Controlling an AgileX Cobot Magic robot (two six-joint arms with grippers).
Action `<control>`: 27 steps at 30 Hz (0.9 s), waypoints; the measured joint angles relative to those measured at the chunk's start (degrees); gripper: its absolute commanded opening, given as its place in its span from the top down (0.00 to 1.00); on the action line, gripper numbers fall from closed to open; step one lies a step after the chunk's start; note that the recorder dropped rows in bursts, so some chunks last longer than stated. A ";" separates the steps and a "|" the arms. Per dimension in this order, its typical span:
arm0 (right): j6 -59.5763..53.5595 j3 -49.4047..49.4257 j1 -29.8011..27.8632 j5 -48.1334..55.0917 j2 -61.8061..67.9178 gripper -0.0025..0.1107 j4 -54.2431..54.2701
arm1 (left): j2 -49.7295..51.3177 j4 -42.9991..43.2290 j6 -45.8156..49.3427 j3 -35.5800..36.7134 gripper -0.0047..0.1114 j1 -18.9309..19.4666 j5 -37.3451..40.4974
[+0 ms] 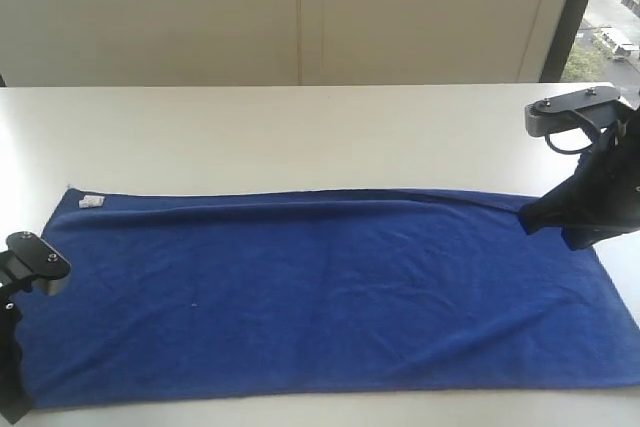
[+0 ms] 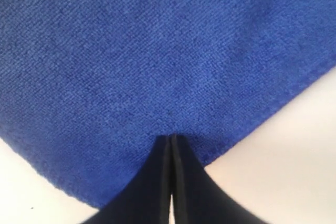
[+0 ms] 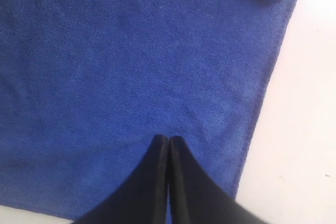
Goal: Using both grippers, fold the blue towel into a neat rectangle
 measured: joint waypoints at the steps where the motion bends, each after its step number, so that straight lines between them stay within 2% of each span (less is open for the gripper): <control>1: 0.00 0.00 0.00 0.00 0.00 0.98 0.00 | 0.00 0.00 -0.12 0.00 0.96 0.00 0.44; 8: 0.00 0.00 0.00 -0.12 0.00 0.98 0.00 | -0.74 1.67 -0.36 0.15 0.96 0.00 2.49; 14: 0.00 0.00 0.00 -3.55 0.00 0.98 0.73 | -5.79 2.17 -0.36 -2.36 0.96 0.00 6.51; 19: 0.00 0.00 0.00 -6.69 0.00 0.98 0.73 | -11.00 -2.75 -0.56 -4.46 0.96 0.00 6.29; 21: 0.00 0.00 0.00 -8.41 0.00 0.98 0.73 | -12.63 -9.99 0.11 -4.70 0.96 0.00 4.41; 23: 0.00 0.00 0.00 -10.13 0.22 0.98 0.73 | -13.27 -22.29 4.53 -4.84 0.96 -0.39 2.10; 25: 0.00 0.00 0.00 -11.89 1.55 0.98 0.73 | -12.88 -39.51 16.77 -4.84 0.96 -2.30 0.64; 27: 0.00 -0.24 0.00 -12.59 3.81 0.98 0.73 | -11.52 -57.56 30.81 -4.84 0.96 -6.17 0.76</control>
